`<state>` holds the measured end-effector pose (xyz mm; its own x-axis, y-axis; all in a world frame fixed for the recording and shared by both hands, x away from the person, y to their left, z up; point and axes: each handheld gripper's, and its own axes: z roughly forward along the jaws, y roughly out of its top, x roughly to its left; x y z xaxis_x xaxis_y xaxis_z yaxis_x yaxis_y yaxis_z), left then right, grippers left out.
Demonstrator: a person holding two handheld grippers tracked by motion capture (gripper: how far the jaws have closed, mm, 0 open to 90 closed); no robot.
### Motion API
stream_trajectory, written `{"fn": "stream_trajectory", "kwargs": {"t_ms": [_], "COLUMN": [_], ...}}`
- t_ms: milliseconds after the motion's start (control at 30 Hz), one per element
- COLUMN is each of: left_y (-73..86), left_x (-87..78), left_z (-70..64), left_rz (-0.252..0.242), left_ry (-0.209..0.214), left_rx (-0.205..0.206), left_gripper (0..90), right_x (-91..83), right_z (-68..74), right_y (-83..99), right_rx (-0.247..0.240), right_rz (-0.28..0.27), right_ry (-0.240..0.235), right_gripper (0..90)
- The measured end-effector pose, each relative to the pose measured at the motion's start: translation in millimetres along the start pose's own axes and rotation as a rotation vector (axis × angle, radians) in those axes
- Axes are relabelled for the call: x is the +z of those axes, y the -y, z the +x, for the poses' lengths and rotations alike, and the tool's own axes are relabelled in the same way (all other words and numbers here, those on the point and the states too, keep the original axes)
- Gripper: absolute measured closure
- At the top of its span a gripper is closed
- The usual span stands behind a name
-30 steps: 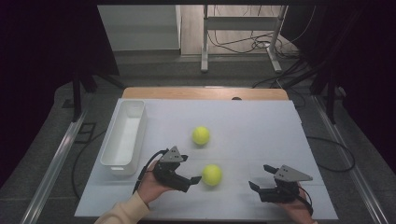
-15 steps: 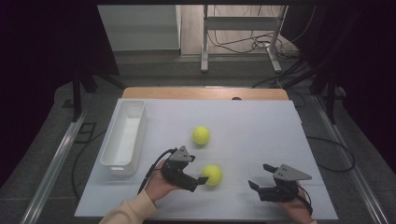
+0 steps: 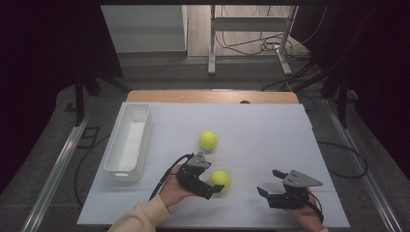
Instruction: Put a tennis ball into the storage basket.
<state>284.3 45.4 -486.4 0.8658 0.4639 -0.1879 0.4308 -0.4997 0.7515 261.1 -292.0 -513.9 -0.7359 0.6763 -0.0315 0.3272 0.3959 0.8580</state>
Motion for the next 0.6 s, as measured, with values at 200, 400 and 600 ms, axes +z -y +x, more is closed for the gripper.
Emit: {"fn": "stream_trajectory", "kwargs": {"t_ms": [200,400,600], "left_y": [-1.4,-1.7,-2.1], "left_x": [8.0,12.2,21.0], "left_z": [0.5,1.3,3.7], "left_rz": [0.016,0.029,0.053], "left_ry": [0.002,-0.006,-0.003], "left_rx": [-0.008,-0.008,-0.023], "left_gripper": [8.2,8.1,8.2], "right_x": [-0.2,0.2,0.5], "right_z": [0.0,0.4,0.3], "right_y": [0.0,0.0,0.0], "right_rx": [-0.002,0.0,-0.001], "right_rz": [0.003,0.004,0.01], "right_ry": [0.0,-0.003,-0.003], "right_gripper": [14.7,14.7,14.7]}}
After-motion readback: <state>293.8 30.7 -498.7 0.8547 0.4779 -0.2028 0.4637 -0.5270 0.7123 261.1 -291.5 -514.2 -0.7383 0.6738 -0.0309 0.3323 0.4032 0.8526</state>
